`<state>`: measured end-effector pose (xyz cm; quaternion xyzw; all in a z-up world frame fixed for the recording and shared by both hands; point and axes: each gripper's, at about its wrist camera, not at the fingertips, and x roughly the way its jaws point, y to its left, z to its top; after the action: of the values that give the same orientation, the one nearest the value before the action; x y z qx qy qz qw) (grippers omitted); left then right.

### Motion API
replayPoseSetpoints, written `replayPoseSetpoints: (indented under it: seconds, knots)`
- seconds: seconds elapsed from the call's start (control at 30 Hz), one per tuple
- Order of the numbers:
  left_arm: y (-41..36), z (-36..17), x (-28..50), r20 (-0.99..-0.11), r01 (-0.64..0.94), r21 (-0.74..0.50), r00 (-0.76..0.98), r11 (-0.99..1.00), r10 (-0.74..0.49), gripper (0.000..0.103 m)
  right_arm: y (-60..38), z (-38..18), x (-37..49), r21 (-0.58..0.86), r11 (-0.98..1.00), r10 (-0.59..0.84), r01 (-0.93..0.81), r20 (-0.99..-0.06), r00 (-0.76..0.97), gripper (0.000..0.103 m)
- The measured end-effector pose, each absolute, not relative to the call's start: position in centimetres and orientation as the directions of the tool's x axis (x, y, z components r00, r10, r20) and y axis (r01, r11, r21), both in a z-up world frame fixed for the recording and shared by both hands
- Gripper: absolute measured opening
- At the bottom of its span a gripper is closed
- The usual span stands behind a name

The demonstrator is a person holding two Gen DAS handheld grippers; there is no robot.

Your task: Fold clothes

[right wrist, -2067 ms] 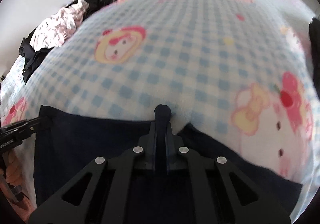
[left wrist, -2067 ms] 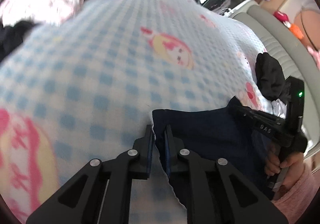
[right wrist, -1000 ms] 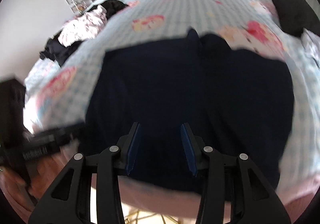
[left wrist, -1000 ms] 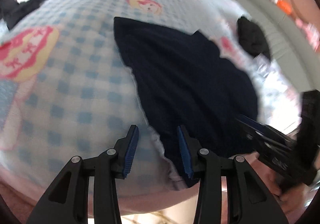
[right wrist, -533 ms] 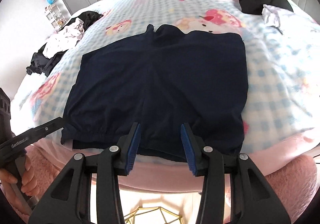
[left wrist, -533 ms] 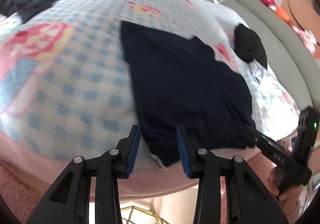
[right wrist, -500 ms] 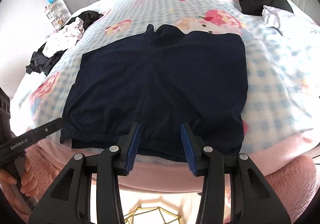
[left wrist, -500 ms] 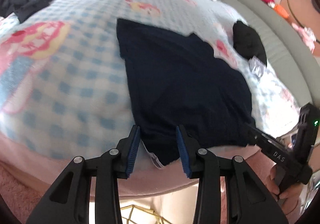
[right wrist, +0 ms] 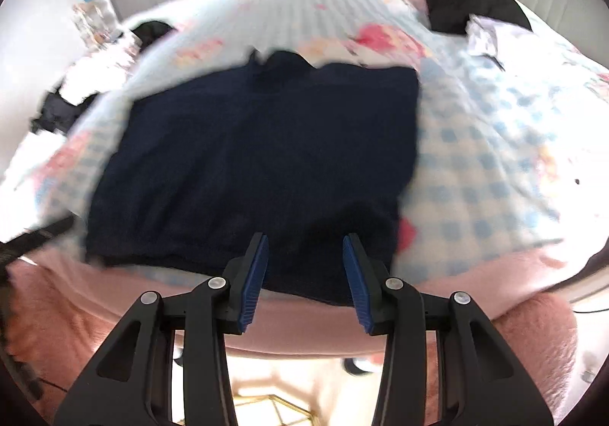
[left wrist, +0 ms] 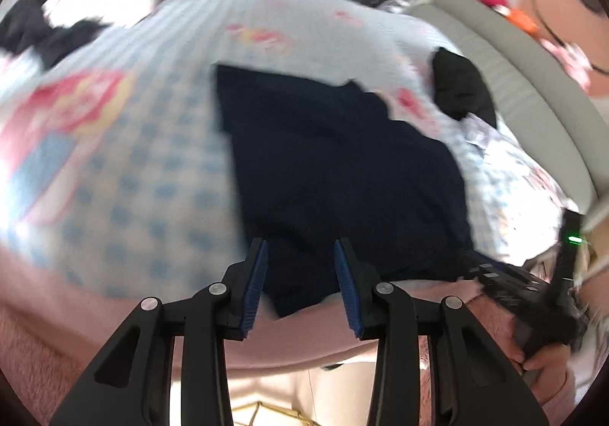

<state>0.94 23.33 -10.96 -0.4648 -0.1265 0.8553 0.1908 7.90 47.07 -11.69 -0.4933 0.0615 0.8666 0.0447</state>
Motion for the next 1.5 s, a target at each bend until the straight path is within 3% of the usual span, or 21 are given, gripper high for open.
replayPoseSetpoints:
  seconds: [0.07,0.17,0.27,0.4,0.53,0.77,0.97,1.13,1.27,1.37,1.5]
  knots:
    - [24.6,-11.6,0.4,-0.765,-0.237,-0.385,-0.46,-0.892,0.452,0.038,47.6,-12.8,8.2,0.075,-0.986,0.007,-0.149,-0.874,-0.486,0.042]
    - [25.8,-14.8,-0.8,-0.871,-0.202,-0.295,-0.345,-0.934,0.35,0.037,47.8,-13.0,8.5,0.094,-0.986,-0.017,-0.135,-0.875,-0.485,0.042]
    - [26.0,-15.3,-1.0,-0.894,-0.195,-0.275,-0.308,-0.941,0.325,0.037,48.5,-12.6,8.3,0.142,-0.982,-0.063,-0.126,-0.871,-0.486,0.042]
    - [26.8,-12.5,-2.3,-0.873,-0.232,-0.292,-0.332,-0.928,0.358,0.037,51.0,-10.2,8.0,0.263,-0.957,-0.159,-0.123,-0.83,-0.534,0.042]
    - [29.3,-10.4,-5.6,-0.819,-0.284,-0.363,-0.358,-0.888,0.449,0.037,55.0,-8.1,3.8,0.206,-0.967,-0.084,-0.147,-0.811,-0.579,0.042]
    - [36.7,-10.3,-13.8,-0.785,-0.381,-0.348,-0.381,-0.856,0.489,0.037,60.7,-9.3,-6.0,0.115,-0.965,0.034,-0.235,-0.835,-0.549,0.042]
    - [40.5,-12.5,-16.9,-0.817,-0.387,-0.288,-0.377,-0.876,0.435,0.036,63.4,-12.2,-6.8,0.235,-0.943,-0.068,-0.234,-0.827,-0.558,0.042]
    - [40.2,-14.3,-18.8,-0.871,-0.323,-0.233,-0.351,-0.917,0.345,0.036,62.0,-13.9,-9.0,0.164,-0.968,-0.043,-0.192,-0.857,-0.513,0.042]
    - [38.7,-13.2,-17.8,-0.883,-0.283,-0.103,-0.415,-0.954,0.218,0.033,62.4,-14.0,-9.2,0.169,-0.957,-0.029,-0.235,-0.863,-0.505,0.042]
    - [38.7,-11.5,-17.1,-0.836,-0.337,-0.156,-0.455,-0.928,0.306,0.033,62.5,-13.5,-8.8,0.171,-0.956,-0.019,-0.24,-0.849,-0.529,0.042]
    - [40.2,-10.4,-17.7,-0.811,-0.407,-0.113,-0.489,-0.906,0.321,0.033,62.4,-13.9,-9.1,0.212,-0.954,-0.066,-0.214,-0.84,-0.538,0.042]
